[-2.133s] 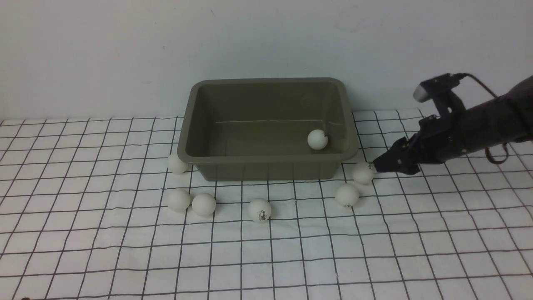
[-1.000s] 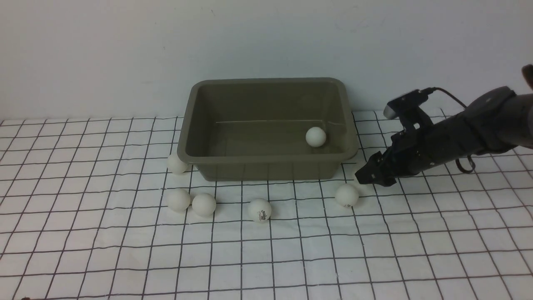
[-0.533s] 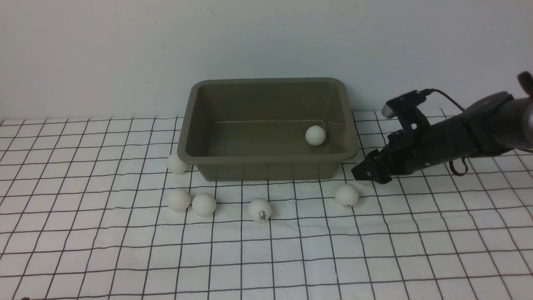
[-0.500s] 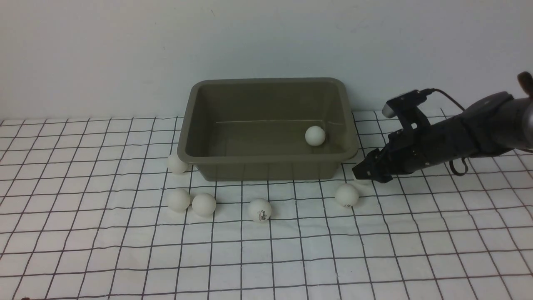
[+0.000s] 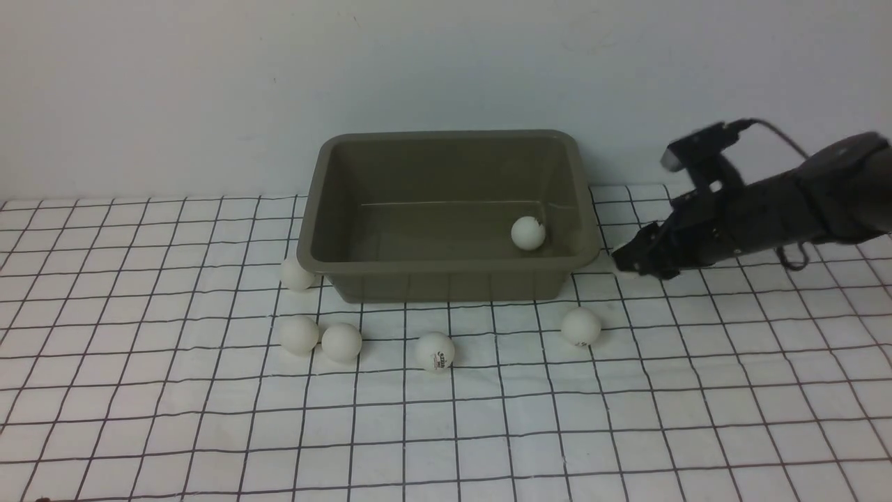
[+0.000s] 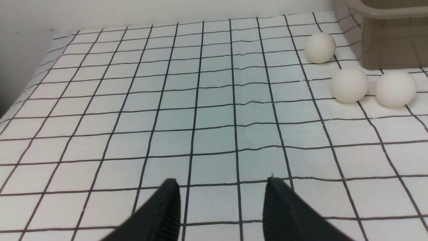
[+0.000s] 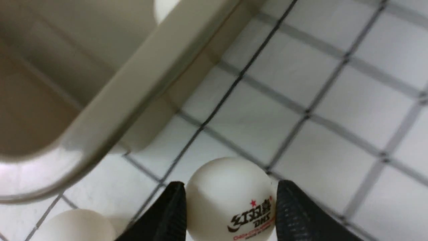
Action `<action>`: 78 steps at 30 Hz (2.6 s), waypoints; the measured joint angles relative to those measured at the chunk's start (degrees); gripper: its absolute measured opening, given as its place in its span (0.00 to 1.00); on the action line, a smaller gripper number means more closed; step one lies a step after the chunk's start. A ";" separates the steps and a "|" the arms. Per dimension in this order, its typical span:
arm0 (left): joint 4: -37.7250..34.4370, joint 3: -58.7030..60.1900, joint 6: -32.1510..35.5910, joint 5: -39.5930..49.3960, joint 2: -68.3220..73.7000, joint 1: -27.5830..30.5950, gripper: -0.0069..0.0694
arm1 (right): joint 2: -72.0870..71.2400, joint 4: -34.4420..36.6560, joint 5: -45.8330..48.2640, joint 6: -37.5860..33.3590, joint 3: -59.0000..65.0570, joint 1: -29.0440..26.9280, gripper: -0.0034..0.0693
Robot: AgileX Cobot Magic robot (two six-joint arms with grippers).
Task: Put the table tennis balls into the box on the white checkered tablecloth.
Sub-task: 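Reach for and grasp a ping pong ball on the table, then release the ping pong ball into the bin and lift the gripper away, then reach for and grasp a ping pong ball on the table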
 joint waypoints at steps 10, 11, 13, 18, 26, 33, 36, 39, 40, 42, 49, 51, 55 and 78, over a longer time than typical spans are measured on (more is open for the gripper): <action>0.00 0.00 0.00 0.00 0.00 0.00 0.50 | -7.55 4.84 7.02 -6.43 -1.30 -1.15 0.48; 0.00 0.00 0.00 0.00 0.00 0.00 0.50 | -7.43 5.34 7.60 -6.72 -2.01 -0.18 0.48; 0.00 0.00 0.00 0.00 0.00 0.00 0.50 | -6.81 6.19 8.27 -7.10 -3.40 2.10 0.48; 0.00 0.00 0.00 0.00 0.00 0.00 0.50 | -4.01 6.69 6.61 -6.80 -7.21 6.80 0.48; 0.00 0.00 0.00 0.00 0.00 0.00 0.50 | 0.77 7.29 4.68 -6.62 -8.67 7.85 0.48; 0.00 0.00 0.00 0.00 0.00 0.00 0.50 | 1.04 8.07 3.13 -6.62 -8.67 7.85 0.64; 0.00 0.00 0.00 0.00 0.00 0.00 0.50 | -1.33 4.80 3.32 -5.97 -8.67 6.97 0.67; 0.00 0.00 0.00 0.00 0.00 0.00 0.50 | -5.50 -1.01 4.63 -3.43 -8.67 4.31 0.67; 0.00 0.00 0.00 0.00 0.00 0.00 0.50 | -7.35 -2.81 5.49 -2.45 -8.67 2.93 0.67; 0.00 0.00 0.00 0.00 0.00 0.00 0.50 | -10.15 -6.02 7.62 -1.29 -8.67 0.91 0.67; 0.00 0.00 0.00 0.00 0.00 0.00 0.50 | -20.25 -16.51 17.63 5.91 -8.67 -2.76 0.67; 0.00 0.00 0.00 0.00 0.00 0.00 0.50 | -22.82 -19.36 20.02 8.61 -8.67 -2.89 0.67; 0.00 0.00 0.00 0.00 0.00 0.00 0.50 | -27.21 -22.96 23.27 13.56 -7.54 -2.95 0.67; 0.00 0.00 0.00 0.00 0.00 0.00 0.50 | -24.77 -9.64 1.43 10.41 17.31 6.15 0.67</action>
